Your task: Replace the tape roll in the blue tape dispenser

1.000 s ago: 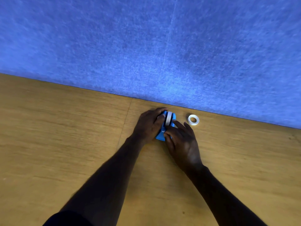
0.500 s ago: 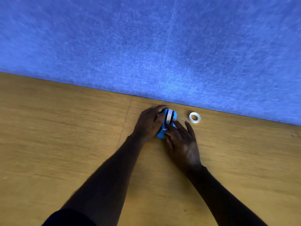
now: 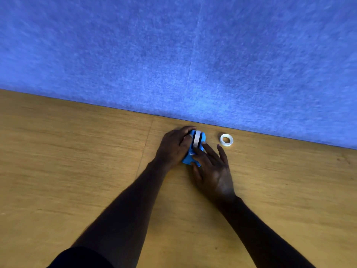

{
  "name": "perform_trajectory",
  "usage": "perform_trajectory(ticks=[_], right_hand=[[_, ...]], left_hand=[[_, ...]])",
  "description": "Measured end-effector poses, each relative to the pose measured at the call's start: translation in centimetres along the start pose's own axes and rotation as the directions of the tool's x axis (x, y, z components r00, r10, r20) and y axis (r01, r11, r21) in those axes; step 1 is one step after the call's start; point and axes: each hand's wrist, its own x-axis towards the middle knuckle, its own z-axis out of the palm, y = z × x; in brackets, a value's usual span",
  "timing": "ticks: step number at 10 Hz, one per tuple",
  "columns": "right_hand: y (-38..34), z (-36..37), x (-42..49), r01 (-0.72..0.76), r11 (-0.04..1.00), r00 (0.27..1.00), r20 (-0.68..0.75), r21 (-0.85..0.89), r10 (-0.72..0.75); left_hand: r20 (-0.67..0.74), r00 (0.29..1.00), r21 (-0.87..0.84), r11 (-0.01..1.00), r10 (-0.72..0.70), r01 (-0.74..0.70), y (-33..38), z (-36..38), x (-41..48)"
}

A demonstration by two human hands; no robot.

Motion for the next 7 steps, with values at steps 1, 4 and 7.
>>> perform_trajectory(ticks=[1, 4, 7], right_hand=[[-0.1, -0.2, 0.1, -0.012, 1.000, 1.000, 0.020, 0.011, 0.012], [0.1, -0.2, -0.9, 0.009, 0.999, 0.997, -0.074, 0.034, -0.006], [1.6, 0.0, -1.0, -0.206, 0.979, 0.977, -0.059, 0.006, 0.206]], left_hand=[[-0.004, 1.000, 0.003, 1.000, -0.019, 0.019, -0.1, 0.2, 0.1], [-0.006, 0.999, 0.014, 0.999, -0.039, 0.039, -0.4, 0.3, 0.4], [-0.051, 0.993, -0.104, 0.989, -0.110, 0.104, -0.9, 0.5, 0.1]])
